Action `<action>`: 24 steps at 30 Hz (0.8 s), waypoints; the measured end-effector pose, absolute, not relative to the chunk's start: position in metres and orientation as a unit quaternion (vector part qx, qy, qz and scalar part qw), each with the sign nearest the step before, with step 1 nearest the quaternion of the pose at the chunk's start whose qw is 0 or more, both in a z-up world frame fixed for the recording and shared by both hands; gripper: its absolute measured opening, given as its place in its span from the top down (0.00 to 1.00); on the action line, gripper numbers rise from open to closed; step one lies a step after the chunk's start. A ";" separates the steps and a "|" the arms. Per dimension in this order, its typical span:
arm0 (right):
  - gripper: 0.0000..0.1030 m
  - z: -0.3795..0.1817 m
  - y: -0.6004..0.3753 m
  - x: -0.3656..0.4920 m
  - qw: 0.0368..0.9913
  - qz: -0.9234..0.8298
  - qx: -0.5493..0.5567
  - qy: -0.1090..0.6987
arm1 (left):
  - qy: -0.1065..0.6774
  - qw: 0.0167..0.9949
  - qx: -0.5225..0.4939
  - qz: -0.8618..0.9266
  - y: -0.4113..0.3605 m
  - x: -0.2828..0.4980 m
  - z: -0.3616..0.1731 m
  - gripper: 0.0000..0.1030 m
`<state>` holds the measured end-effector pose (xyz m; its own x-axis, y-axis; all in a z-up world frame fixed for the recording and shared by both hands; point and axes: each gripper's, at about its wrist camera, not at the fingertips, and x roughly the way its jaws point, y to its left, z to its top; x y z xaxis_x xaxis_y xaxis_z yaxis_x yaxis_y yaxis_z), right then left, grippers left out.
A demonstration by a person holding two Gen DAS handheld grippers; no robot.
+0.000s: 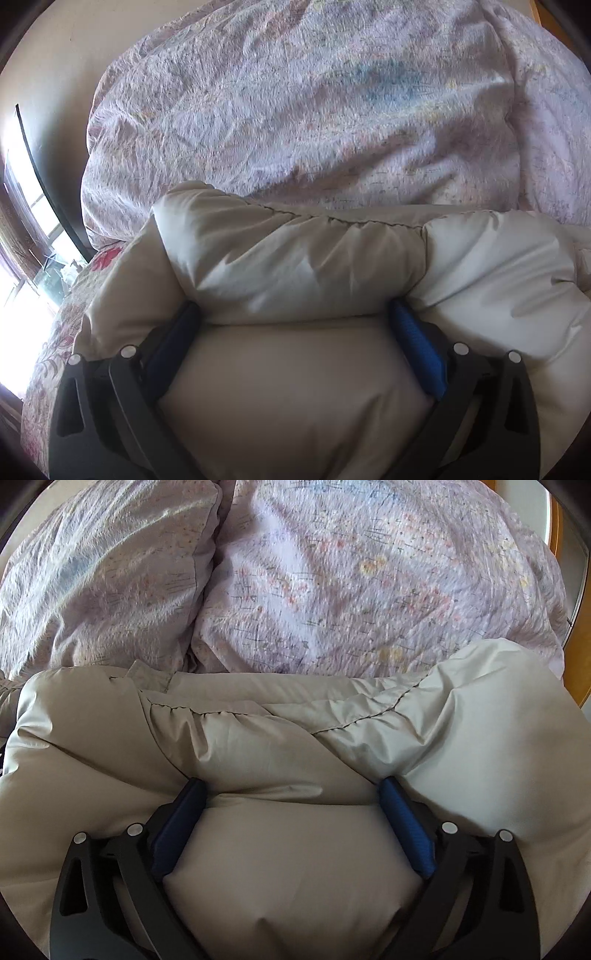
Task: Fold large clothes
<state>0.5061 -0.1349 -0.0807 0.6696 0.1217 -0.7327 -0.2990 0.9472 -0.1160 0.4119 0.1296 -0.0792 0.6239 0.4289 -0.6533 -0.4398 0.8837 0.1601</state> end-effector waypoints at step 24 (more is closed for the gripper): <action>0.07 -0.067 -0.238 0.528 0.925 0.053 -0.083 0.368 | 0.337 0.888 -0.022 0.311 0.197 0.390 -0.056 0.02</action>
<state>0.5278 -0.2384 -0.0669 0.7239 0.0374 -0.6889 -0.1588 0.9808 -0.1136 0.3905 0.1974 -0.0561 0.5787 0.5382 -0.6128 -0.5677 0.8053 0.1711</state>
